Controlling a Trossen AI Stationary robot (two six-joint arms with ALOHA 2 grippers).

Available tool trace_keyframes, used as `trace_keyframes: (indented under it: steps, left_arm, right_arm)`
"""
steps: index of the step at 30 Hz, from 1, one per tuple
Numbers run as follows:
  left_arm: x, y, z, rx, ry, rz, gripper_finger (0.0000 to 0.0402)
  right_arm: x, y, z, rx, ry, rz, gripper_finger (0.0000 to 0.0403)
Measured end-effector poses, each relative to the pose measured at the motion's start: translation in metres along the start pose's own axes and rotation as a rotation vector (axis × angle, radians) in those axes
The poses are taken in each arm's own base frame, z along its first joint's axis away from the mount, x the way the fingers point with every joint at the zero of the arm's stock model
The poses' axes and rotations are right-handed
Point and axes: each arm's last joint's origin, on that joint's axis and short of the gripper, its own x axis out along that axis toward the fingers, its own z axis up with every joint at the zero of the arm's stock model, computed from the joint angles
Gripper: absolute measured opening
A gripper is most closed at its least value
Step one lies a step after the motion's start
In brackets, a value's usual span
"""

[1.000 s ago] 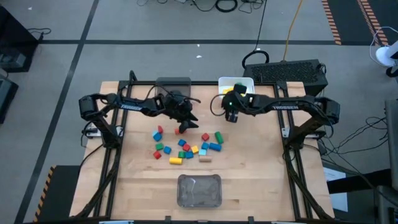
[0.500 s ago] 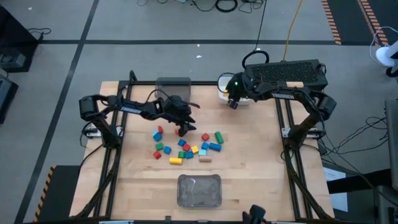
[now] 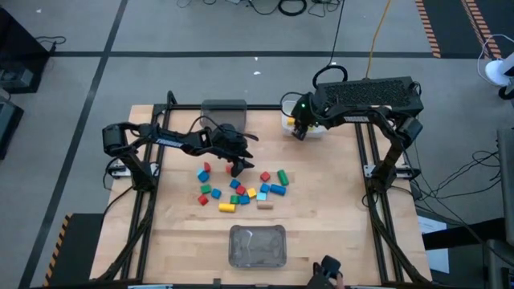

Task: Sort blocks by size
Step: Put the red square block into the white bin

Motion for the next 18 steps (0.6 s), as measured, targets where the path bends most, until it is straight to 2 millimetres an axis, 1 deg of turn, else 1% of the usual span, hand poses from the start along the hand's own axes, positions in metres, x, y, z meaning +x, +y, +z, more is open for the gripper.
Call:
trace_keyframes:
  steps: [2, 5, 9, 11, 14, 18]
  left_arm:
    - [0.001, -0.001, 0.0, 0.019, 0.002, -0.003, 0.0226]
    - [0.001, -0.004, -0.001, 0.04, 0.005, -0.008, 0.0226]
    - [0.004, -0.01, -0.002, 0.116, 0.011, -0.021, 0.0226]
    - [0.005, -0.014, -0.002, 0.159, 0.015, -0.032, 0.0226]
    - [0.007, -0.019, -0.003, 0.232, 0.017, -0.03, 0.0226]
    - [0.01, -0.028, -0.004, 0.372, 0.01, -0.01, 0.0226]
  right_arm:
    - [-0.002, -0.004, 0.001, 0.011, -0.014, -0.01, 0.0215]
    - [-0.012, -0.007, 0.005, 0.02, -0.039, -0.022, 0.0226]
    - [-0.035, -0.007, 0.011, 0.032, -0.073, -0.013, 0.0224]
    - [-0.05, -0.004, 0.014, 0.023, -0.086, -0.006, 0.022]
    - [-0.074, 0.006, 0.018, 0.002, -0.115, 0.02, 0.0214]
    - [-0.101, 0.025, 0.02, -0.018, -0.151, 0.142, 0.0213]
